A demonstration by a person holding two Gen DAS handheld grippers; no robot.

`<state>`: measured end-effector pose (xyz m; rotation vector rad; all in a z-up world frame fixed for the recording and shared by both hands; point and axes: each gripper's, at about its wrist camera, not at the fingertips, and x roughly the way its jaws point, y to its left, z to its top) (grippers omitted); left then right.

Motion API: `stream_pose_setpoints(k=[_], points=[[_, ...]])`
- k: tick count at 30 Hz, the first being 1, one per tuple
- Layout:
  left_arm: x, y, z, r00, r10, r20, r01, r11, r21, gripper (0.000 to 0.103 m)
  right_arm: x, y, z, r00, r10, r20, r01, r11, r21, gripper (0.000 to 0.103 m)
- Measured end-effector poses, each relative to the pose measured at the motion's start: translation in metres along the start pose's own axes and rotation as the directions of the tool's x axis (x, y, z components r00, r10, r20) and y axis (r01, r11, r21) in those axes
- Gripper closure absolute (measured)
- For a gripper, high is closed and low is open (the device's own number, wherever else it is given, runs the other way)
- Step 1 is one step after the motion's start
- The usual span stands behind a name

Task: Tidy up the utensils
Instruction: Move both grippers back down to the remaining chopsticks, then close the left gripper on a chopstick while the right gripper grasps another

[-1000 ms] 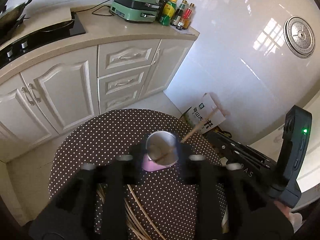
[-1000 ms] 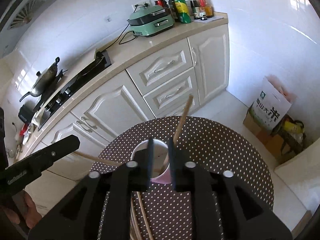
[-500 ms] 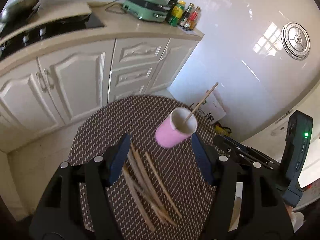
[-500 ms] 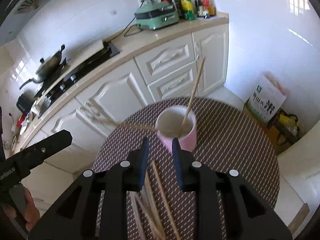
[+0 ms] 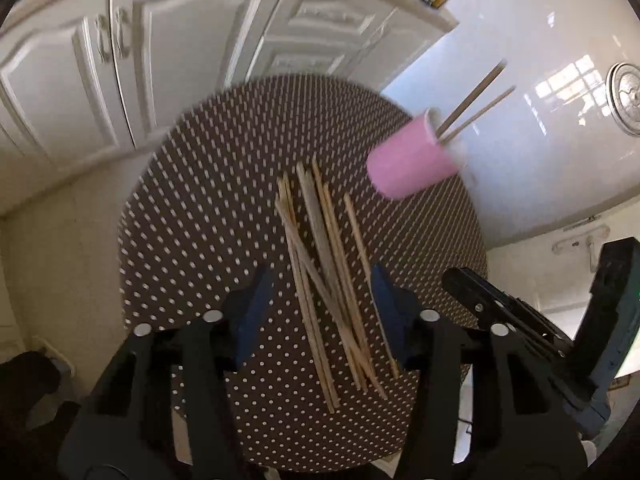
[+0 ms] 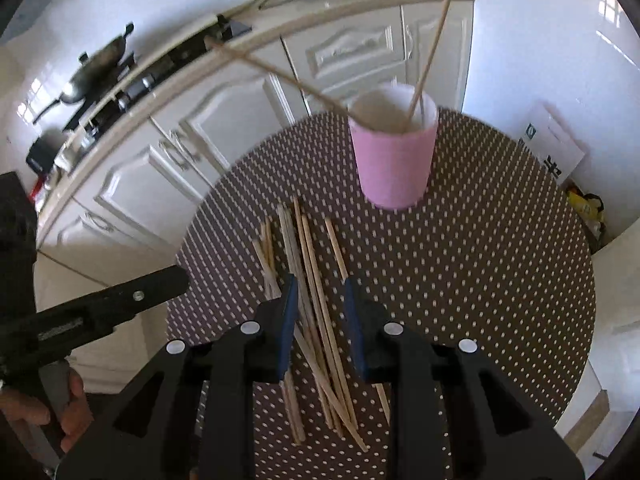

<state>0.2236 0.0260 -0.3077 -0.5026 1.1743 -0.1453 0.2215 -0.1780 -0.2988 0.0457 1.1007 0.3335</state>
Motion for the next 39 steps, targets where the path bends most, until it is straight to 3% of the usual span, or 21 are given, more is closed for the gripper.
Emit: stream_pose_setpoints(k=[3, 6, 13, 17, 19, 21, 24, 30, 39], points=[[0.023, 0.000, -0.003, 0.999, 0.023, -0.032, -0.024, 1.000, -0.011, 0.055, 0.013, -0.010, -0.004, 1.000, -0.001, -0.028, 0.001, 1.000, 0.007, 0.081], [0.034, 0.001, -0.004, 0.999, -0.005, -0.048, 0.002, 0.998, -0.055, 0.058, 0.027, -0.017, -0.006, 0.997, 0.039, -0.063, -0.037, 0.999, 0.034, 0.081], [0.059, 0.011, 0.011, 0.999, -0.002, -0.036, -0.004, 0.987, -0.163, 0.067, 0.057, -0.030, 0.003, 0.987, 0.105, -0.119, -0.101, 0.994, 0.037, 0.081], [0.071, 0.010, 0.014, 0.997, 0.057, -0.050, -0.065, 0.984, -0.169, 0.069, 0.071, -0.038, 0.012, 0.980, 0.123, -0.153, -0.121, 0.992, 0.022, 0.081], [0.077, 0.007, 0.017, 0.998, 0.050, -0.048, -0.058, 0.981, -0.184, 0.073, 0.078, -0.040, 0.017, 0.978, 0.136, -0.160, -0.134, 0.991, 0.022, 0.081], [0.084, 0.000, 0.022, 0.994, 0.095, -0.048, -0.101, 0.983, -0.153, 0.075, 0.084, -0.039, 0.020, 0.976, 0.139, -0.168, -0.140, 0.990, 0.004, 0.081], [0.091, 0.001, 0.024, 0.992, 0.107, -0.064, -0.116, 0.980, -0.162, 0.082, 0.094, -0.038, 0.023, 0.971, 0.155, -0.184, -0.159, 0.987, -0.006, 0.081], [0.103, 0.012, 0.028, 0.992, 0.099, -0.076, -0.113, 0.971, -0.210, 0.093, 0.108, -0.015, 0.036, 0.981, 0.099, -0.165, -0.123, 0.982, -0.142, 0.081], [0.106, 0.028, 0.043, 0.988, 0.121, -0.091, -0.139, 0.962, -0.233, 0.093, 0.129, -0.005, 0.038, 0.978, 0.059, -0.199, -0.099, 0.976, -0.196, 0.088]])
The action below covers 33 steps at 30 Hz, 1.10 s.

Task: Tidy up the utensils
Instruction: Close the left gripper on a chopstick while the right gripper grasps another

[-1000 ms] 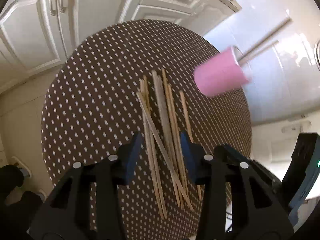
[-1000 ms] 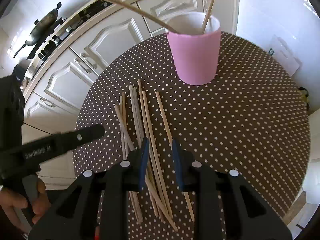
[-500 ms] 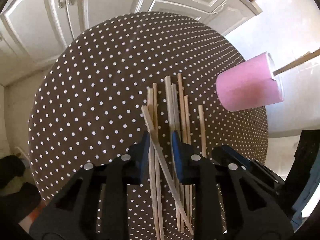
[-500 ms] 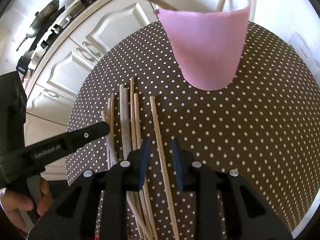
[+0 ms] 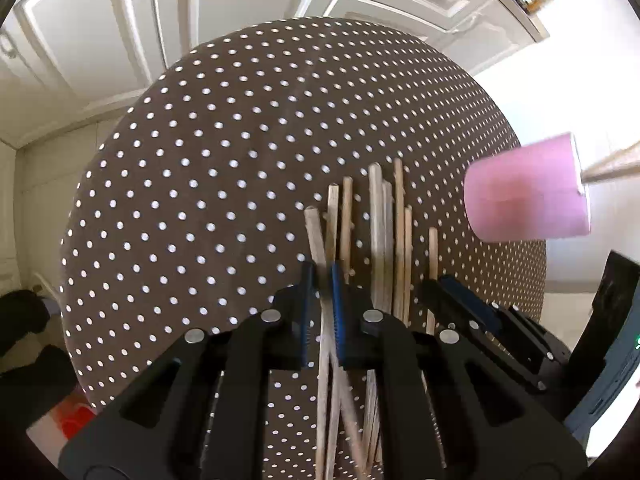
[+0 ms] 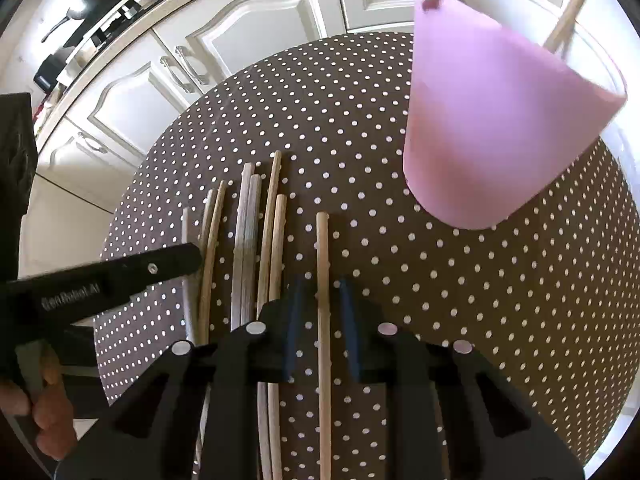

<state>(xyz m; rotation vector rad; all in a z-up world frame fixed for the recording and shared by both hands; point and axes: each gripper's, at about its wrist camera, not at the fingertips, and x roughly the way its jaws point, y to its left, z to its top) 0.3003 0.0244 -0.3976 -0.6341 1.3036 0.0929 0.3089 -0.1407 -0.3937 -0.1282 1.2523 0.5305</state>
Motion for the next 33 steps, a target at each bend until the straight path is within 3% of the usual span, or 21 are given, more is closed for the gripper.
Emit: stream_pose_setpoints(k=[7, 19, 27, 33], points=[[0.007, -0.003, 0.006, 1.000, -0.015, -0.019, 0.015, 1.000, 0.022, 0.093, 0.009, 0.000, 0.012, 1.000, 0.002, -0.013, -0.002, 1.000, 0.002, 0.098], [-0.021, -0.024, -0.001, 0.998, 0.003, 0.057, -0.009, 0.996, 0.093, 0.096, -0.009, -0.013, 0.011, 0.997, 0.080, -0.010, -0.080, 0.996, 0.049, 0.098], [-0.068, -0.036, -0.016, 0.992, -0.065, 0.107, 0.045, 0.982, 0.183, 0.096, -0.066, 0.005, 0.001, 0.991, 0.072, 0.109, -0.082, 0.993, 0.085, 0.098], [-0.114, -0.047, -0.039, 0.978, -0.127, 0.163, 0.075, 0.953, 0.292, 0.096, -0.120, 0.025, -0.013, 0.964, 0.061, 0.258, -0.090, 0.990, 0.106, 0.098]])
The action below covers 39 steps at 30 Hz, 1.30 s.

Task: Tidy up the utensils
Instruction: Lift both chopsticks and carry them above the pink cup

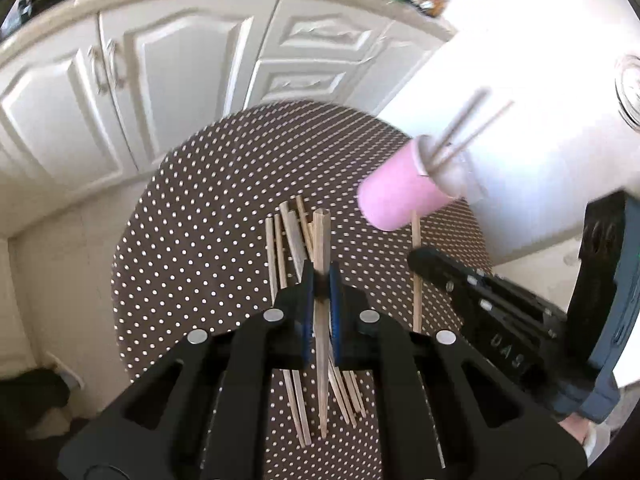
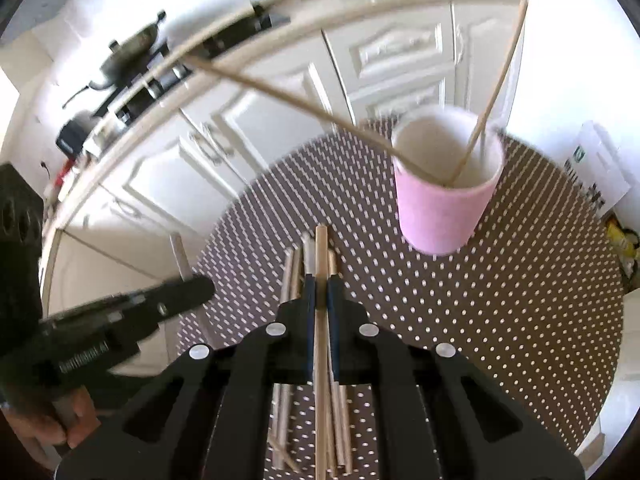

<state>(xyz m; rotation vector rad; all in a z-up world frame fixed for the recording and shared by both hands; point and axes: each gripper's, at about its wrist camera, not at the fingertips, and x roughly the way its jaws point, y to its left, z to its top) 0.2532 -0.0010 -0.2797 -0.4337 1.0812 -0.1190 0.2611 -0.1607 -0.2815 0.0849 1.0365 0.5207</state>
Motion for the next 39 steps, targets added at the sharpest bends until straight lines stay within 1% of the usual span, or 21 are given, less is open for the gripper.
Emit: stream_pose_setpoints(k=[2, 6, 11, 15, 17, 21, 30, 36, 39], points=[[-0.017, -0.003, -0.007, 1.000, -0.021, 0.017, 0.020, 1.000, 0.024, 0.096, -0.014, 0.004, -0.004, 0.999, 0.017, 0.036, -0.017, 1.000, 0.011, 0.098], [-0.044, -0.009, -0.018, 0.997, -0.055, 0.045, 0.051, 0.996, 0.068, 0.096, -0.036, 0.014, -0.013, 0.995, 0.025, 0.099, -0.028, 0.999, 0.030, 0.098], [-0.067, -0.018, -0.028, 0.994, -0.079, 0.071, 0.071, 0.991, 0.110, 0.096, -0.060, 0.026, -0.022, 0.986, 0.024, 0.166, -0.028, 0.999, 0.022, 0.098], [-0.082, -0.027, -0.032, 0.991, -0.104, 0.087, 0.090, 0.985, 0.149, 0.096, -0.083, 0.033, -0.025, 0.975, 0.026, 0.223, -0.028, 1.000, 0.006, 0.098], [-0.088, -0.030, -0.034, 0.989, -0.116, 0.095, 0.100, 0.982, 0.159, 0.096, -0.091, 0.035, -0.025, 0.969, 0.027, 0.247, -0.028, 1.000, 0.002, 0.098], [-0.103, -0.039, -0.035, 0.984, -0.142, 0.104, 0.122, 0.976, 0.179, 0.096, -0.101, 0.034, -0.029, 0.963, 0.029, 0.268, -0.031, 1.000, 0.004, 0.098], [-0.137, -0.070, -0.016, 0.966, -0.195, 0.168, 0.149, 0.956, 0.252, 0.096, -0.139, 0.030, -0.019, 0.940, -0.003, 0.341, 0.007, 1.000, -0.011, 0.098], [-0.148, -0.089, 0.006, 0.950, -0.224, 0.219, 0.165, 0.951, 0.260, 0.096, -0.161, 0.014, -0.001, 0.921, -0.041, 0.387, 0.048, 0.999, -0.009, 0.098], [-0.147, -0.099, 0.019, 0.948, -0.222, 0.229, 0.157, 0.950, 0.271, 0.096, -0.166, 0.000, 0.014, 0.913, -0.062, 0.404, 0.073, 0.997, -0.014, 0.098]])
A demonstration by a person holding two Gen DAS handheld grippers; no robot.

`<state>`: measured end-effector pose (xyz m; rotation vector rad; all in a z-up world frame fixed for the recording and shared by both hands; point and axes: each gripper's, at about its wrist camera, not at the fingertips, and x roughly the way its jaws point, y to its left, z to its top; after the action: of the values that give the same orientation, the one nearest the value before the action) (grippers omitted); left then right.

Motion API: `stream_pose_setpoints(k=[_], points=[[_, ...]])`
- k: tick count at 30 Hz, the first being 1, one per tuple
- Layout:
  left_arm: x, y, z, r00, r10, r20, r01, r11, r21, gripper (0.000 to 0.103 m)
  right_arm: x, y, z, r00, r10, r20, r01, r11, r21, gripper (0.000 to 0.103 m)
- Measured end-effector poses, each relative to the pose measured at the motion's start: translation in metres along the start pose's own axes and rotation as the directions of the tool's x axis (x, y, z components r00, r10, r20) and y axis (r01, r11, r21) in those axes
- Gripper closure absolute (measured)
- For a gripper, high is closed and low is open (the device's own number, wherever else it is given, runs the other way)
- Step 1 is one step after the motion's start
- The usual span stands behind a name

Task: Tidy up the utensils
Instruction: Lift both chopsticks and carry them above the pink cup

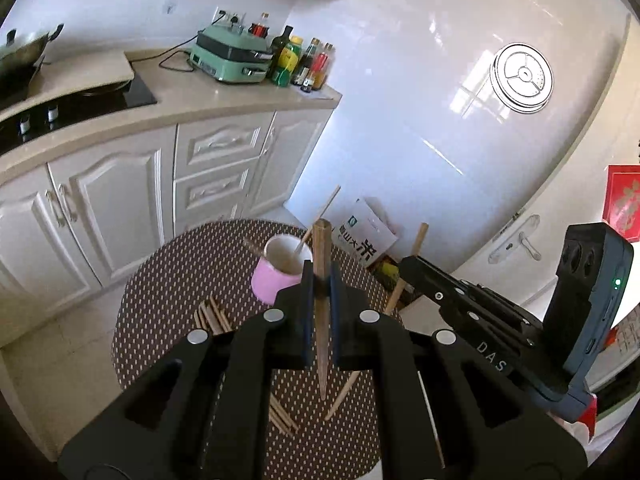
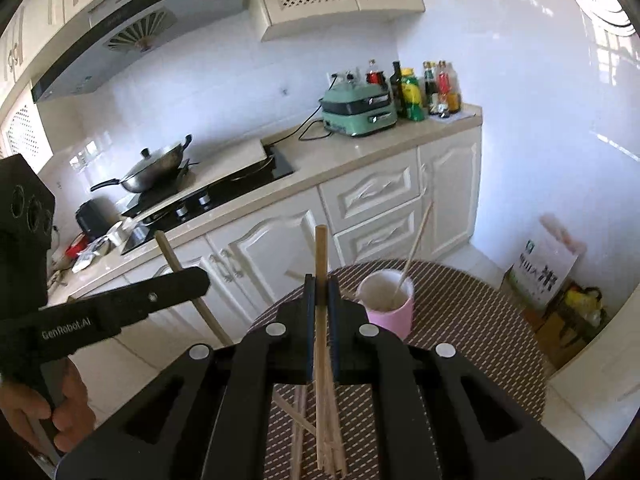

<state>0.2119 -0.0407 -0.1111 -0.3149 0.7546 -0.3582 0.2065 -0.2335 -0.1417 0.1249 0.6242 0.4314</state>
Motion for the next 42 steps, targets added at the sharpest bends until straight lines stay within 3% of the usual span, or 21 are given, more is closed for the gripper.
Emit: stream_pose_setpoints(k=[11, 19, 31, 42], points=[[0.048, -0.006, 0.063, 0.996, 0.065, 0.060, -0.064, 0.998, -0.017, 0.096, 0.042, -0.048, 0.046, 0.999, -0.013, 0.041, 0.012, 1.000, 0.009, 0.098], [0.087, -0.006, 0.099, 0.981, 0.144, 0.134, -0.142, 0.990, -0.024, 0.096, 0.077, -0.074, 0.081, 0.995, -0.008, 0.095, 0.008, 1.000, 0.003, 0.098], [0.152, 0.007, 0.092, 0.980, 0.189, 0.055, -0.188, 0.982, -0.023, 0.096, 0.129, -0.092, 0.083, 0.999, 0.030, 0.040, -0.030, 1.000, 0.007, 0.098], [0.175, 0.013, 0.080, 0.979, 0.205, -0.021, -0.204, 0.979, 0.018, 0.096, 0.145, -0.099, 0.084, 0.999, 0.022, 0.037, -0.022, 1.000, 0.014, 0.098]])
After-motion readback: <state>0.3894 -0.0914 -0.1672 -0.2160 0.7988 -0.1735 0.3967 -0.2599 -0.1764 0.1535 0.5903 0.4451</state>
